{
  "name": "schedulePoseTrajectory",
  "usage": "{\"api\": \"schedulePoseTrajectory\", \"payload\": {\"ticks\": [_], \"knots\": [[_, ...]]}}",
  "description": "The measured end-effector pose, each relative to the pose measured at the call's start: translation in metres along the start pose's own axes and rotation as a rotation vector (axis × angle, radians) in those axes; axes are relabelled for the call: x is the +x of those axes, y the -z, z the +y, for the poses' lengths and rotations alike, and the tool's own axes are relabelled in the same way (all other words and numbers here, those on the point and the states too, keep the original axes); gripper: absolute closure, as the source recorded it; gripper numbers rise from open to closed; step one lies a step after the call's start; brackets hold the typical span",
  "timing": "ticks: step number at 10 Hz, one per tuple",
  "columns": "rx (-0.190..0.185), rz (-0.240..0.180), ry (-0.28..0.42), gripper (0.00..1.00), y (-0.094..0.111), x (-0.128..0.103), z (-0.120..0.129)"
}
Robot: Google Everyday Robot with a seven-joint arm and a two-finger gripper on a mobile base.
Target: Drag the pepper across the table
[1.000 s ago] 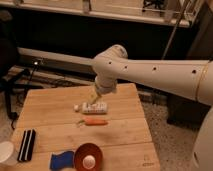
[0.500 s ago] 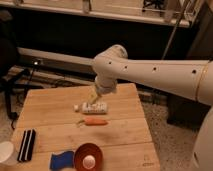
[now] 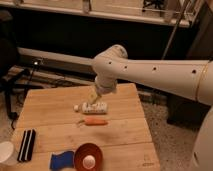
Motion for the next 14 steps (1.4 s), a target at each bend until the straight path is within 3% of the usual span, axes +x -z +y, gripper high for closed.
{"api": "schedulePoseTrajectory", "payload": {"ticks": [7, 9, 12, 14], "knots": [[-0.001, -0.001, 0.009, 0.20, -0.001, 0.000, 0.001], [0.001, -0.026, 0.108, 0.20, -0.010, -0.004, 0.016], [-0.002, -0.042, 0.295, 0.20, -0.046, 0.002, 0.048], [-0.023, -0.034, 0.405, 0.20, -0.072, 0.009, 0.069]]}}
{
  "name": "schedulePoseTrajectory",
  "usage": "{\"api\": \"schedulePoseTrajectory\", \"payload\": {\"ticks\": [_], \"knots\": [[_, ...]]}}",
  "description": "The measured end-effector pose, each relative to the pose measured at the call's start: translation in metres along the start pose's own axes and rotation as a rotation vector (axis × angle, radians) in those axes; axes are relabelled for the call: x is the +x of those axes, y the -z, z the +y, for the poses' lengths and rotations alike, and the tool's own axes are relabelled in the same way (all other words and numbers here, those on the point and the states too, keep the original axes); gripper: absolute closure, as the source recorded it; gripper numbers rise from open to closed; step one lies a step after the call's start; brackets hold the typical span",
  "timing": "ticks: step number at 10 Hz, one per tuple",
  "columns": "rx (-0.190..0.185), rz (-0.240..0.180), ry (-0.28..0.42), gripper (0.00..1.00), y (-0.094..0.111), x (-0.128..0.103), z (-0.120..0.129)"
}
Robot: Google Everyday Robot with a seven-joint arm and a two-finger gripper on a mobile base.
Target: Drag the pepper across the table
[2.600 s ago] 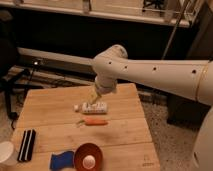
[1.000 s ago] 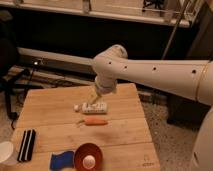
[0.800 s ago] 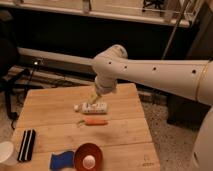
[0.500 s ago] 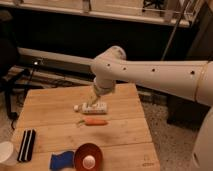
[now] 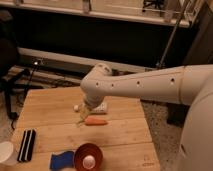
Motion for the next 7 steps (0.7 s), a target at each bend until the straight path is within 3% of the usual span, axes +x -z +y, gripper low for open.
{"api": "schedulePoseTrajectory", "payload": {"ticks": [4, 7], "knots": [[-0.057, 0.033, 0.124, 0.20, -0.054, 0.008, 0.019], [-0.065, 0.068, 0.200, 0.20, -0.091, 0.013, 0.020]]}}
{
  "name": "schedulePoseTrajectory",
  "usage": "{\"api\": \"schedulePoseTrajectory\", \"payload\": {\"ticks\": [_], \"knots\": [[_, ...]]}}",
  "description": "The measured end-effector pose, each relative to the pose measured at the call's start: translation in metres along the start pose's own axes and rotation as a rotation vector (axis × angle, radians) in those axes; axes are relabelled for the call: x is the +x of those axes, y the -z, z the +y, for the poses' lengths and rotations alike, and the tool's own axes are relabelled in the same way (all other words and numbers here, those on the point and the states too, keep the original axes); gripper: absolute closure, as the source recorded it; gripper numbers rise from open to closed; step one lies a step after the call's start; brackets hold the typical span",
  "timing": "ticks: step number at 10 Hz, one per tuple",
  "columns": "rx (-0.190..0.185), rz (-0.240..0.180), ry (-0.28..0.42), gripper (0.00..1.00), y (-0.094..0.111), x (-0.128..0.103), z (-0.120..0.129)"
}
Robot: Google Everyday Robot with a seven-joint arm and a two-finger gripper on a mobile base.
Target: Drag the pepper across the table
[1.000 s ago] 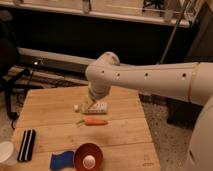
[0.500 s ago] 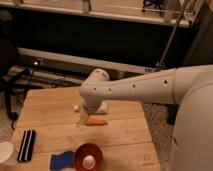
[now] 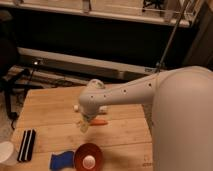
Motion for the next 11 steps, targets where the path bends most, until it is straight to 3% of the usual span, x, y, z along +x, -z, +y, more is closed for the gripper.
{"api": "schedulePoseTrajectory", "payload": {"ticks": [5, 7, 11], "knots": [[0.057, 0.038, 0.066, 0.20, -0.036, 0.000, -0.015], [0.059, 0.047, 0.067, 0.22, -0.044, 0.001, -0.014], [0.035, 0.054, 0.048, 0.59, -0.052, -0.007, -0.009]]}}
